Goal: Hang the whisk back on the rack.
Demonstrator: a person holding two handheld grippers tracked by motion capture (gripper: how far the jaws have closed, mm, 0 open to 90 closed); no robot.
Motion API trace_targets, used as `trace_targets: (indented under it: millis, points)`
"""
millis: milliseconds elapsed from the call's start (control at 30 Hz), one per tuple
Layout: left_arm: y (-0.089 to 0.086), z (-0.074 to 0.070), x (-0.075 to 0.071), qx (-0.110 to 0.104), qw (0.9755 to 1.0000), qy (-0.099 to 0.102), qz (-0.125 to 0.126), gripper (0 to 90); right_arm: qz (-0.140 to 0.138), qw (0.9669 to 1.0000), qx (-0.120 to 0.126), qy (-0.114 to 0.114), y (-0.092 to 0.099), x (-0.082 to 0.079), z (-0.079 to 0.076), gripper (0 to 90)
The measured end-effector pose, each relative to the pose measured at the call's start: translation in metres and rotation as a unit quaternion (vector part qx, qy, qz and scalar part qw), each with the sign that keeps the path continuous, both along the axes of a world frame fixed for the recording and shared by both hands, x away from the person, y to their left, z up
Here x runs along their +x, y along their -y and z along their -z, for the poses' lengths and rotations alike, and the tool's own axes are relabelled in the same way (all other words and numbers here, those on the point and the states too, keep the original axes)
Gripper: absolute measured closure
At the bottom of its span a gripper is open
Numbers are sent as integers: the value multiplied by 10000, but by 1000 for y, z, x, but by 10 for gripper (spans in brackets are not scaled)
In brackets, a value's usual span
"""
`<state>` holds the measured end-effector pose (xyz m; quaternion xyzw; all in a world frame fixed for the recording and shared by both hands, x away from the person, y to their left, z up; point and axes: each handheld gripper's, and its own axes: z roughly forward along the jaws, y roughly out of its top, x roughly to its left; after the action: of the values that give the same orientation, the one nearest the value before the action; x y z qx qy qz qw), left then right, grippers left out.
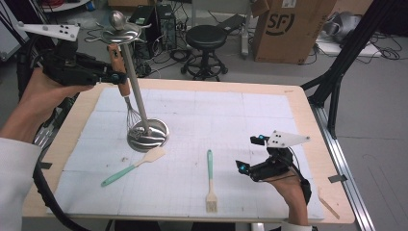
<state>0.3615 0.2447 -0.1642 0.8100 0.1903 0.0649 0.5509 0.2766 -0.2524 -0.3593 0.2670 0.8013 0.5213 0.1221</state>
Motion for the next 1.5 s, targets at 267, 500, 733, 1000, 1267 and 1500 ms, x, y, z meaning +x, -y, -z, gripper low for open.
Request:
trace_targets:
  millis: [267,500,733,1000,1267,1500]
  points:
    - [10,-3,5,128,9999,-22,-100,730,-9,10000,-16,5,-1,0,0,0]
    - [9,-2,6,192,9997,-13,-146,729,-30,10000,-4,-15,-2,0,0,0]
    - [9,0,7,131,9997,-7,-189,728,-35,10000,5,-23,-3,-1,0,0]
    - [5,4,6,125,9994,13,-330,726,-40,10000,11,9,-2,-1,-1,0]
    - [4,6,4,138,9990,68,-409,724,-28,10000,13,-29,-3,-1,0,0]
    - [1,8,-1,185,9994,111,-276,562,-26,10000,28,-8,-2,-1,-1,0]
